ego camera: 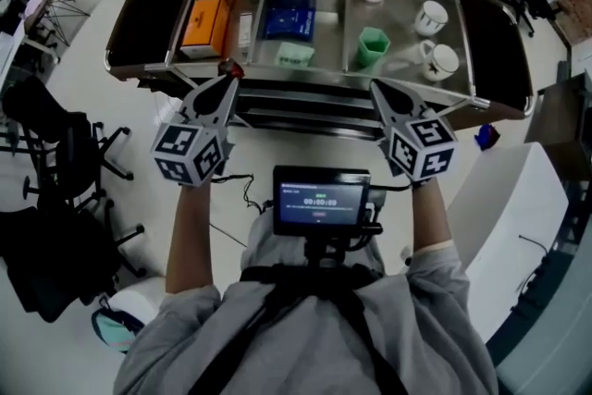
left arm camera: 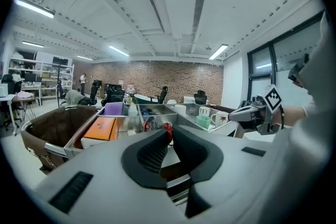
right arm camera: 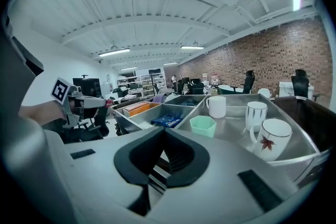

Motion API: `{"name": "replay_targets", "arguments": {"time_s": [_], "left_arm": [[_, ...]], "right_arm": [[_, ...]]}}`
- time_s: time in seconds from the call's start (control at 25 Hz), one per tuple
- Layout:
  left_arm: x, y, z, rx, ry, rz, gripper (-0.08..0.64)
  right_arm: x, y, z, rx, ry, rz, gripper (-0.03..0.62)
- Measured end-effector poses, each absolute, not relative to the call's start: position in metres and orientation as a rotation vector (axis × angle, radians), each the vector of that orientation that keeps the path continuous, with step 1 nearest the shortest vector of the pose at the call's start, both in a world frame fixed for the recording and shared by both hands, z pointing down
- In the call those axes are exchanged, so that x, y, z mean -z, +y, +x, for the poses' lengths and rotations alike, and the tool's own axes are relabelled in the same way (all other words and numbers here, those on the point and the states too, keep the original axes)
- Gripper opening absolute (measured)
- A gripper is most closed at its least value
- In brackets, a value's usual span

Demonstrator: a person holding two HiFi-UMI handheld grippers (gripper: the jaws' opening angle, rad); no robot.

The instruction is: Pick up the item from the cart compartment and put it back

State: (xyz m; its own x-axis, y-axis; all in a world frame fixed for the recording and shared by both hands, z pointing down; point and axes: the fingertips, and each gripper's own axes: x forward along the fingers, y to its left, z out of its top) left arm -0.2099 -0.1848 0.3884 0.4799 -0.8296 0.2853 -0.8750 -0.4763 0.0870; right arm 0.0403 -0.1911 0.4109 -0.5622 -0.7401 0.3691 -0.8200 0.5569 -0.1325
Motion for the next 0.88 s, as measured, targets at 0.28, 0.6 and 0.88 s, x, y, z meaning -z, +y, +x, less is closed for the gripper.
{"name": "replay_targets", "arguments": {"time_s": [0.28, 0.6, 0.88], "left_arm": [[-0.397, -0.166, -0.22, -0.282, -1.504, 2.475, 0.037], [-0.399, -0.16, -0.226, -0.235, -1.509, 2.449, 0.037], [-0.402, -0.159, -0.225, -0.265, -1.506, 2.459, 0.037]], "right_arm": [[-0.421, -0.182, 0.04, -0.452, -2.524, 1.29, 0.009], [-0.425, -0.18, 0.041, -0.463, -2.525, 1.282, 0.009], [-0.426, -0.181, 0.038, -0.469, -2.527, 1.28, 0.009]]}}
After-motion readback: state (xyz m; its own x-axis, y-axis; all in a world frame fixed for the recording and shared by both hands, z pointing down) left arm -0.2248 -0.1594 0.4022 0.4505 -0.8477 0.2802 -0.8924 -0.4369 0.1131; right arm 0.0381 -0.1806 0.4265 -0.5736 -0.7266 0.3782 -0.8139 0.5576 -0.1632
